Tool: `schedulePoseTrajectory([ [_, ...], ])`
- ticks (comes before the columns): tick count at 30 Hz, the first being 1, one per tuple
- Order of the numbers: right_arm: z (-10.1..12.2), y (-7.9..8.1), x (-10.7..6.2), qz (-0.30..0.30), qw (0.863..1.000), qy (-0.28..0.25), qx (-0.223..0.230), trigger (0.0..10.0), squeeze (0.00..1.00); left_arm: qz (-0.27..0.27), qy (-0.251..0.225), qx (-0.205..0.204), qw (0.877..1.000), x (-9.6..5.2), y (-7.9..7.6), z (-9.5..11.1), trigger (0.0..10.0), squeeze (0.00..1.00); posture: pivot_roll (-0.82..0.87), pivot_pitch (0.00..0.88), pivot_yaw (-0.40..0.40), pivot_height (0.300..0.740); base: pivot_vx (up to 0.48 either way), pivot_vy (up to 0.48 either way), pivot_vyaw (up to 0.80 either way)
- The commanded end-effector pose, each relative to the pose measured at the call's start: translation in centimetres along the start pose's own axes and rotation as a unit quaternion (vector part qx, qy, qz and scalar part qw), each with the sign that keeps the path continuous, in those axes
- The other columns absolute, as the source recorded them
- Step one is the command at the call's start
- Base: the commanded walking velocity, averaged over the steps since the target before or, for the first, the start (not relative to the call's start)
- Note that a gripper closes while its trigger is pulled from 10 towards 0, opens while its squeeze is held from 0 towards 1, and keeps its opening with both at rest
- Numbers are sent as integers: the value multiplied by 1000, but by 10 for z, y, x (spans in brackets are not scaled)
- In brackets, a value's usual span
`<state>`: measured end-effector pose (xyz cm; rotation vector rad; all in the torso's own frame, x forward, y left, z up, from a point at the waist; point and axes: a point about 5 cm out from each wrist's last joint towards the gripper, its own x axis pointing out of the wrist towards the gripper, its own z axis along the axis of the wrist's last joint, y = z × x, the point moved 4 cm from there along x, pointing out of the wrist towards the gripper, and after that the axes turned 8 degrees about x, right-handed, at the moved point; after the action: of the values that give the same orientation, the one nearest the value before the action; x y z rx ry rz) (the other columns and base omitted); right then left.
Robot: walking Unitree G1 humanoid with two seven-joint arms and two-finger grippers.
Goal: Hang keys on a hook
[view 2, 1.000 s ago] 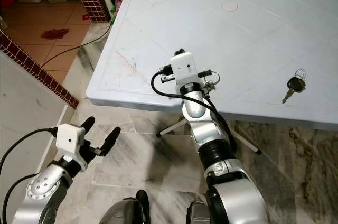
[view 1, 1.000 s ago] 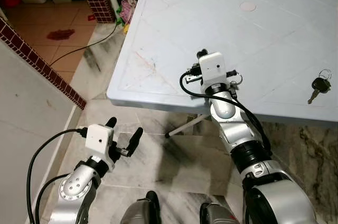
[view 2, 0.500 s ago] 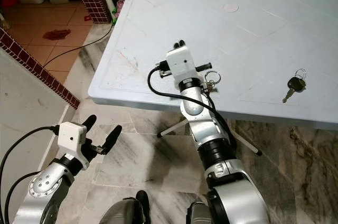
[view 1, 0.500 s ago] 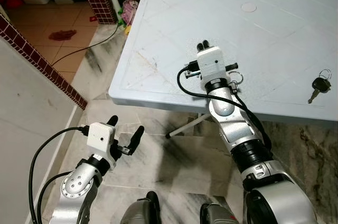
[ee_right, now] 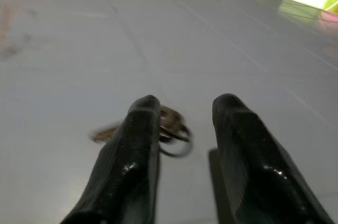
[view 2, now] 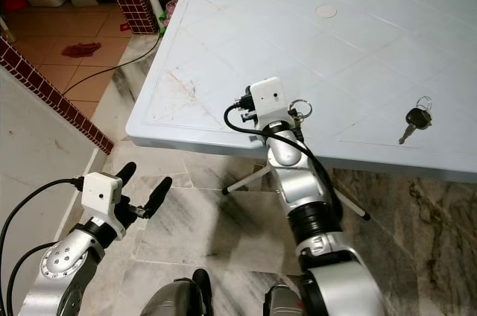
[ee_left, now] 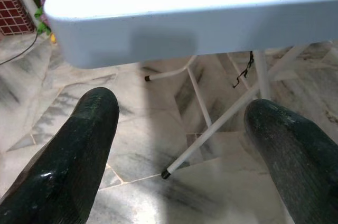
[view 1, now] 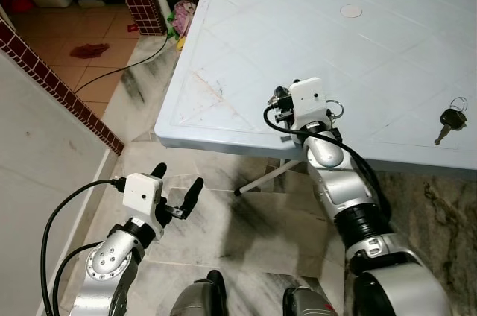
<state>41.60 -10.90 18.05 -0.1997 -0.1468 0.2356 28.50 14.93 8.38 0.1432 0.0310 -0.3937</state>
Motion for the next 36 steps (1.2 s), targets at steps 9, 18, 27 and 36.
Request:
schedulePoseTrajectory([
  [9,-12,-35,-19,7,999,20,-32,10000,1000,0,20,3,1000,-7,-1,-11,10000,0,2,264,129,740,0,0,0],
  [18,-13,-36,-26,39,998,18,-52,10000,1000,-3,19,2,1000,-6,-3,-10,10000,0,0,266,129,740,0,0,0],
  [27,2,-35,-23,38,997,-23,-58,10000,1000,-1,19,4,1000,-5,-2,-10,10000,0,6,262,131,740,0,0,0],
  [36,16,-18,-10,47,997,-49,-34,10000,1000,-2,18,5,1000,-3,0,-9,10000,0,13,254,134,740,0,0,0],
])
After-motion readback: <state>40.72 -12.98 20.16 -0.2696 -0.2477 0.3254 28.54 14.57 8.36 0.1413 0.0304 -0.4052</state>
